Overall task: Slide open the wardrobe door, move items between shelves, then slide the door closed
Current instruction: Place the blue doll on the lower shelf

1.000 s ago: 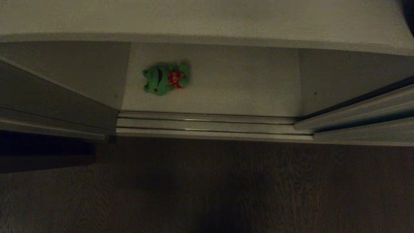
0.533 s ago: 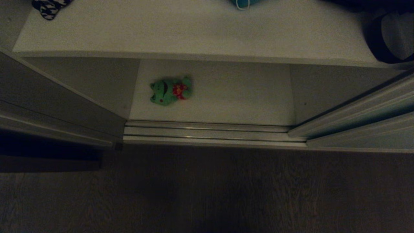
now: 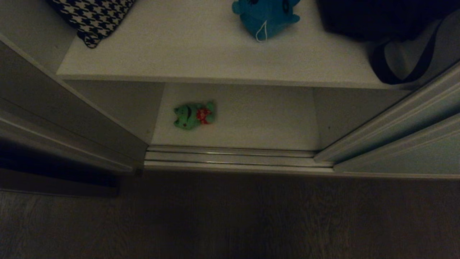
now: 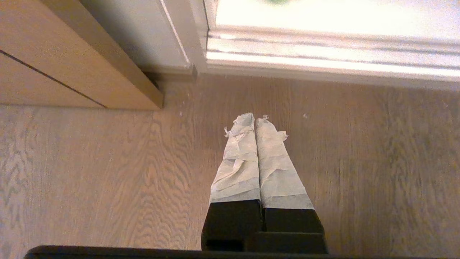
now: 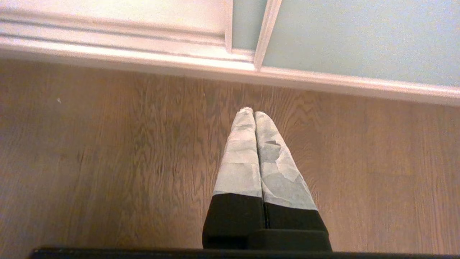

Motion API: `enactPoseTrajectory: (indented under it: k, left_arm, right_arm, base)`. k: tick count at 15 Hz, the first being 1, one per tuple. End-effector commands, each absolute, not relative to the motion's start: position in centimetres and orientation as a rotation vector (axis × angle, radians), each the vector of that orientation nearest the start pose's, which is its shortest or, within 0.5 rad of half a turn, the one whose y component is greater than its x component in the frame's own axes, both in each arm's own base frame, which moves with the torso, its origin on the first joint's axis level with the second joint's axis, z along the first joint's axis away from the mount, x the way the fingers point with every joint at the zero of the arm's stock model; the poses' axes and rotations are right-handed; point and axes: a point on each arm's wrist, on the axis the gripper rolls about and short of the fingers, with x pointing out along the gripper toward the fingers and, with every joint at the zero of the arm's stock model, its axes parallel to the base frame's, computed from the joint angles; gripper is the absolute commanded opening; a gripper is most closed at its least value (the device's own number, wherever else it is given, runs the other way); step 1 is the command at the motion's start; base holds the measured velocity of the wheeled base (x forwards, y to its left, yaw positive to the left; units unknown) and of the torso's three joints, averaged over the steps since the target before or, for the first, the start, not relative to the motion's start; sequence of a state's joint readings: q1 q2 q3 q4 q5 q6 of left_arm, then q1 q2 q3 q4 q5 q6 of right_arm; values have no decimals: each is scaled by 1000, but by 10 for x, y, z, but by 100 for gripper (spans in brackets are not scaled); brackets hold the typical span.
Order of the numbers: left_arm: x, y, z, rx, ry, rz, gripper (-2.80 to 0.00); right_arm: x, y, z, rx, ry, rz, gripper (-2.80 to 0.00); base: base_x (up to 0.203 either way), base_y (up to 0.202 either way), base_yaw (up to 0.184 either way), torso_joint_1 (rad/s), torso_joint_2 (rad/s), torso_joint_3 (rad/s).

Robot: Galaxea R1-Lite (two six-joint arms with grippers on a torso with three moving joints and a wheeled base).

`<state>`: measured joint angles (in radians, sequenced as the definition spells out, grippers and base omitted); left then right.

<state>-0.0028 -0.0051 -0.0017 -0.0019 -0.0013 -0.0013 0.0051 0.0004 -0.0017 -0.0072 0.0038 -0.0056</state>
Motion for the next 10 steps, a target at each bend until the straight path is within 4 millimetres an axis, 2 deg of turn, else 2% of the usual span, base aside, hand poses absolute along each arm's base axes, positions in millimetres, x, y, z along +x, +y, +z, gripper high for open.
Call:
enactPoseTrajectory:
  k: [1,10]
  left_arm:
    - [-23,0,76,-2,-4,-4,-280]
    - [-23,0,76,6,-5,-5,-280]
  right_arm:
    - [-23,0,77,-6,-9,9,-280]
    - [-23,0,76,-6,-8,11,-280]
  base:
    - [0,0,0,-1,-6,205]
    - [0,0,0,3,0,204]
